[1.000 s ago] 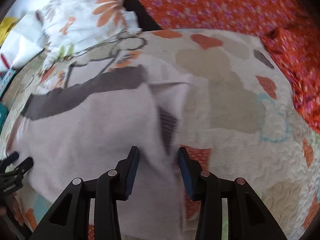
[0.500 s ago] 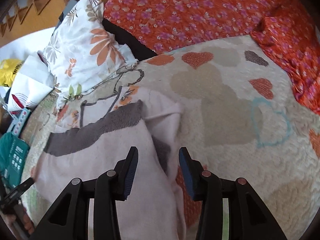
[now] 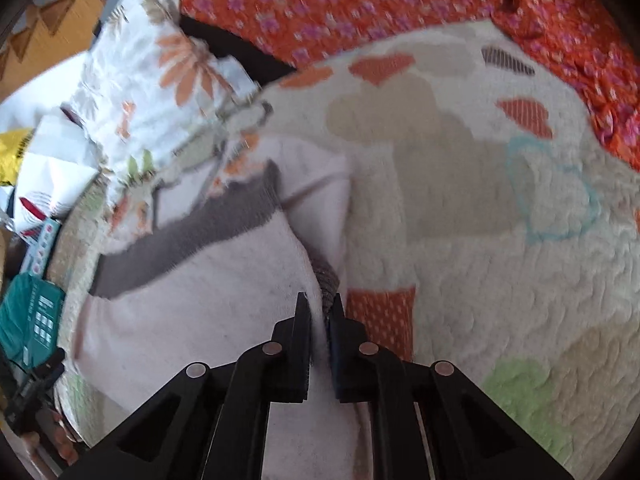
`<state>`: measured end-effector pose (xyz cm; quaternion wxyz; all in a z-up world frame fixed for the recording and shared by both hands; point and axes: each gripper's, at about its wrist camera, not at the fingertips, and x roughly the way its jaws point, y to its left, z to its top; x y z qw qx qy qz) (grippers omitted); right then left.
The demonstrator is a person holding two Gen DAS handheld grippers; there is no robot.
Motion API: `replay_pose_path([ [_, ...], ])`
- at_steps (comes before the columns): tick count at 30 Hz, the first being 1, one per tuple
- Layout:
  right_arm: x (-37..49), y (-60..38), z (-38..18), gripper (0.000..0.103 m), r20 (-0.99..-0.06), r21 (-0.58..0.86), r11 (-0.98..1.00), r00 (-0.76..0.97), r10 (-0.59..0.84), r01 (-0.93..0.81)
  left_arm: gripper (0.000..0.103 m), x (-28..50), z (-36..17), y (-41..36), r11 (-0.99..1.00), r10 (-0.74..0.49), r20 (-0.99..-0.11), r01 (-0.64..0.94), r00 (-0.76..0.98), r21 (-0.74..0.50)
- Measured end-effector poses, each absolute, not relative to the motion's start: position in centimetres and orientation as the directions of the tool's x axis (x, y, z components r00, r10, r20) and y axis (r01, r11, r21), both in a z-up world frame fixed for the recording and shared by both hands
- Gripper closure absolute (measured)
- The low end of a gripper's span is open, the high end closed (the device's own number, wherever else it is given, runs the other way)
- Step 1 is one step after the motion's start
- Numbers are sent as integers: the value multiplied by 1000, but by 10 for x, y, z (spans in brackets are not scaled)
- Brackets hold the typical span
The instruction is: Fold small clothes
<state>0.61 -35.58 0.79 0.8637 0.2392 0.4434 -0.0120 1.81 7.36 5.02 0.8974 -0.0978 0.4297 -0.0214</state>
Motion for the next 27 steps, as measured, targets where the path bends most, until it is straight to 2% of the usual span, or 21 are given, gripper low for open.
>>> replay_pose_path([
  [2, 7, -354, 9, 93, -780, 392, 888, 599, 182, 241, 0, 16, 50, 74, 983, -112, -767, -45, 632, -181],
  [4, 5, -355, 13, 86, -776, 376, 894, 610, 160, 244, 0, 15, 51, 77, 986, -91, -764, -52, 639, -161],
  [8, -13, -358, 42, 86, -691, 355, 901, 719, 73, 249, 0, 15, 55, 88, 984, -71, -761, -78, 644, -157],
  [10, -6, -357, 54, 86, -676, 329, 917, 734, 63, 224, 0, 19, 55, 94, 980, -74, -766, -96, 639, -176],
  [13, 26, -355, 47, 86, -724, 275, 935, 688, 48, 224, 0, 23, 56, 98, 974, -87, -772, -107, 630, -198],
  [15, 63, -361, 24, 86, -793, 260, 932, 606, 58, 251, 0, 27, 58, 101, 972, -87, -771, -117, 631, -205],
  [17, 91, -368, 6, 82, -835, 221, 931, 550, 27, 290, 0, 31, 62, 107, 968, -84, -772, -132, 630, -214],
  [19, 100, -376, 10, 73, -814, 219, 923, 581, -7, 317, 0, 34, 65, 117, 961, -78, -773, -160, 630, -227],
  [23, 98, -371, 39, 73, -783, 211, 920, 621, -43, 330, 0, 43, 62, 140, 938, -76, -793, -226, 604, -263],
  [26, 75, -341, 64, 72, -745, 190, 955, 667, -11, 229, 0, 51, 57, 146, 925, -114, -812, -237, 572, -297],
  [27, 63, -324, 71, 69, -735, 188, 967, 678, 21, 173, 0, 56, 55, 147, 920, -138, -815, -231, 562, -315],
])
